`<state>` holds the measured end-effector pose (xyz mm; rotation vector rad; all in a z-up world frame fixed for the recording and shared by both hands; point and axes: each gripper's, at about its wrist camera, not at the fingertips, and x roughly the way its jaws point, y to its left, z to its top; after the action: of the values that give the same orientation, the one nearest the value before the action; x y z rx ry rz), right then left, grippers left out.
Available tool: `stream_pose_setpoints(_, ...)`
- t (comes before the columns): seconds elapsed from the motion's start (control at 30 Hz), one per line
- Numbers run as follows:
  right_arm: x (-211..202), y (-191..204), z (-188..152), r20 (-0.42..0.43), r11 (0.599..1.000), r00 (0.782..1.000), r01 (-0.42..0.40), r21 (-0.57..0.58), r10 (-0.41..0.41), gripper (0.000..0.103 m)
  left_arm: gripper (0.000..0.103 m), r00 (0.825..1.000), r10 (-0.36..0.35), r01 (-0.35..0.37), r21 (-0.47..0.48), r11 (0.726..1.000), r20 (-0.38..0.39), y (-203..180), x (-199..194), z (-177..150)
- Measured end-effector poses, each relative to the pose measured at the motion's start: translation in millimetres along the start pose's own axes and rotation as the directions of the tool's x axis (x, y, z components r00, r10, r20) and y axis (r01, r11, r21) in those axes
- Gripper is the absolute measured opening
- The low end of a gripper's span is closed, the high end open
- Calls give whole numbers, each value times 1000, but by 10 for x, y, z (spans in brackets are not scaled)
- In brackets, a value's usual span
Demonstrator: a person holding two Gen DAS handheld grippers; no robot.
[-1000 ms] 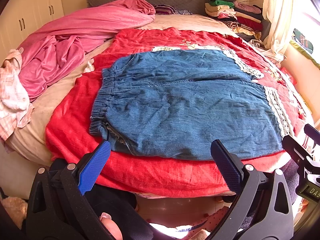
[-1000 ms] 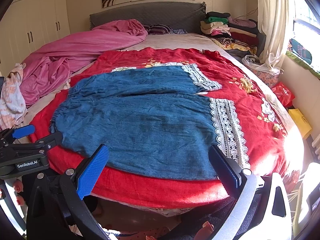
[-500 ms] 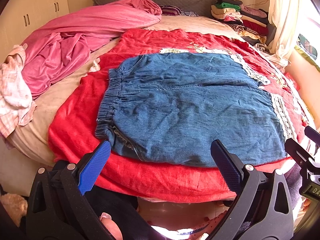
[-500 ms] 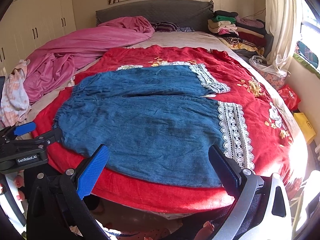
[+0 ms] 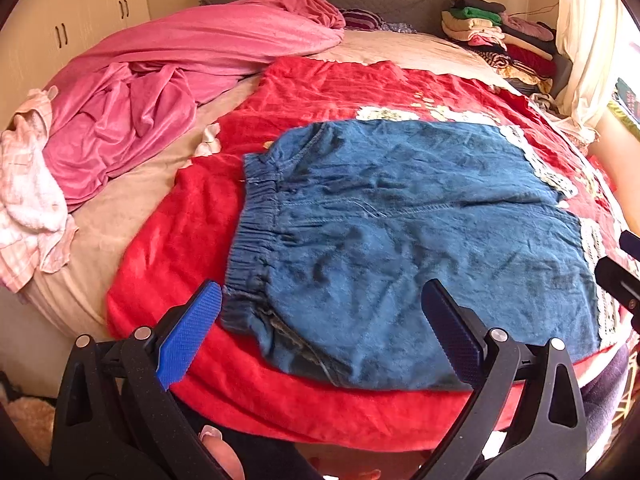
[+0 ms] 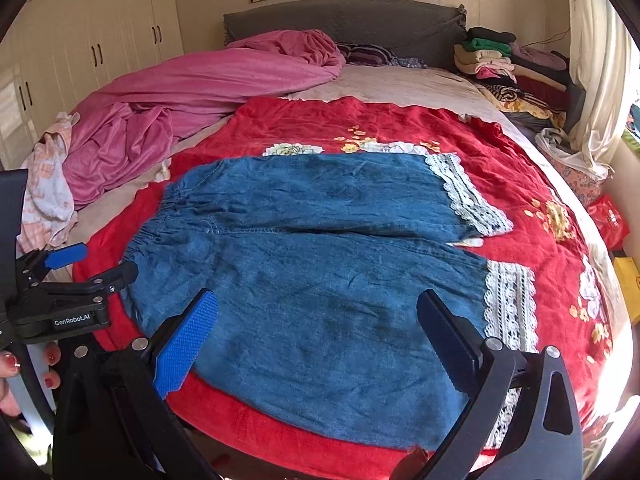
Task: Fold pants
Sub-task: 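Grasp the elastic waistband with the left tool and lift it up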
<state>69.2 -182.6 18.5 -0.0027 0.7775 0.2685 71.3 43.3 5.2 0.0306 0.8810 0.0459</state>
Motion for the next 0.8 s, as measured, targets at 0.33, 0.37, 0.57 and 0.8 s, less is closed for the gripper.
stream_pose_setpoints(0.33, 859, 138, 852, -101, 983, 991, -99, -156, 84, 99, 94, 999, 16, -17, -25, 1000, -36, 818, 706, 769)
stream_pose_setpoints(0.37, 933, 155, 920, -107, 981, 991, -97, -168, 80, 99, 94, 999, 7, -8, -26, 1000, -45, 863, 792, 821)
stream_pose_setpoints(0.57, 1426, 197, 1338, -150, 962, 977, -180, -205, 151, 99, 92, 992, -80, 79, -13, 997, -99, 891, 1308, 968)
stream_pose_setpoints(0.8, 2049, 300, 1684, -214, 938, 968, -190, -290, 130, 99, 71, 978, -175, 175, -7, 984, -114, 856, 1752, 1072)
